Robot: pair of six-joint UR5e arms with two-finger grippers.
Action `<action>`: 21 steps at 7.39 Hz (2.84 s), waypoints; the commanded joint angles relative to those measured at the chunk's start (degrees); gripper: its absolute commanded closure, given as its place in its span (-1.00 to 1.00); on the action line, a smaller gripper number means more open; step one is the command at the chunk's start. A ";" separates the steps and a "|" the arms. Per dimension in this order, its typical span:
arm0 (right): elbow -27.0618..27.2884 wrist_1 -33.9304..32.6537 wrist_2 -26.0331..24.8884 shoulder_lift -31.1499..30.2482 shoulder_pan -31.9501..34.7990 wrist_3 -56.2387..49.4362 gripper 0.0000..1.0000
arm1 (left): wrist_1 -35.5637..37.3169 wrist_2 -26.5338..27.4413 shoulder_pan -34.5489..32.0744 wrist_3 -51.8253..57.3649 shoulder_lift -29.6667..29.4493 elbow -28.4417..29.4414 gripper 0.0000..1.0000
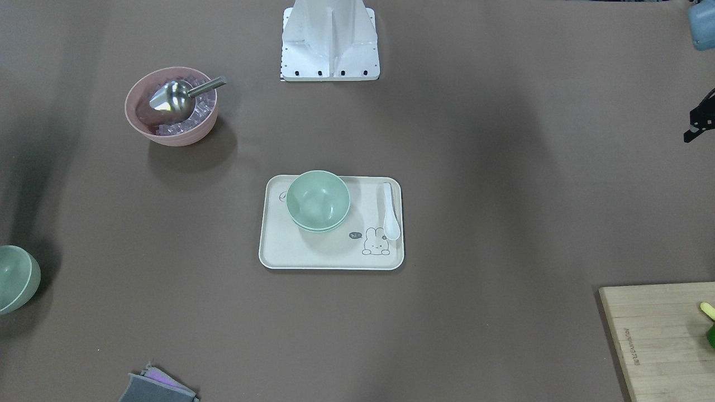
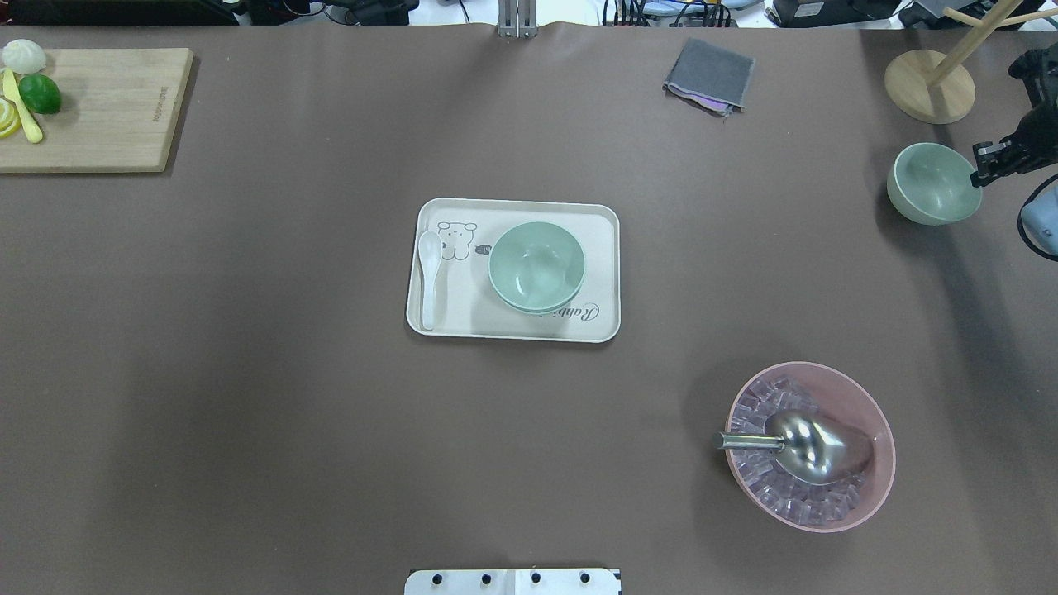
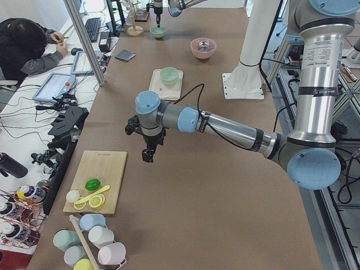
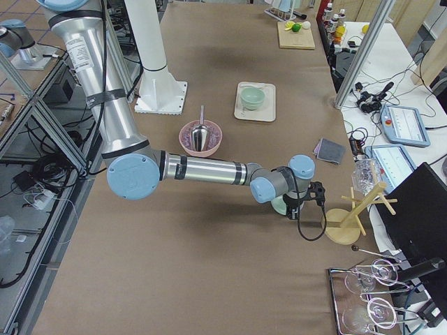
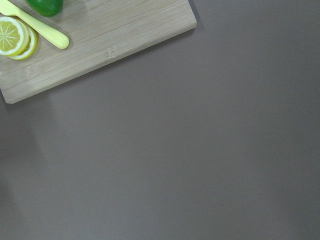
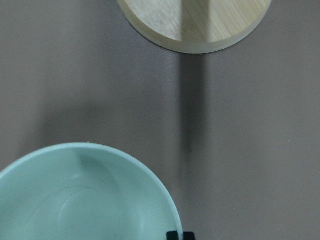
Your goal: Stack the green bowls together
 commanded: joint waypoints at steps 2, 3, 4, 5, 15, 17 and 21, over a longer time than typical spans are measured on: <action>3.21 -0.67 0.60 0.35 0.24 0.09 1.00 | -4.51 -0.09 0.00 -0.38 1.89 0.39 -0.96; 4.27 -0.85 0.78 0.44 0.16 0.18 1.00 | -4.51 -0.09 0.00 -0.38 1.98 0.74 -0.96; 5.59 -1.38 1.66 0.70 0.24 1.14 1.00 | -4.51 -0.09 -0.08 -0.21 2.07 0.83 -0.96; 9.87 -4.78 2.80 0.96 0.24 5.06 1.00 | -4.16 0.00 -0.95 0.06 2.07 0.83 -0.96; 33.89 -32.79 -6.29 16.48 -16.95 45.41 1.00 | 0.85 -0.09 -14.06 10.17 12.08 0.14 -0.96; 34.69 -33.90 -8.43 19.50 -20.83 53.31 1.00 | 0.85 -0.18 -14.06 10.17 12.17 0.13 -0.96; 33.39 -34.08 -15.27 23.62 -28.74 61.93 1.00 | 0.77 -0.18 -14.06 10.17 12.26 0.40 -0.96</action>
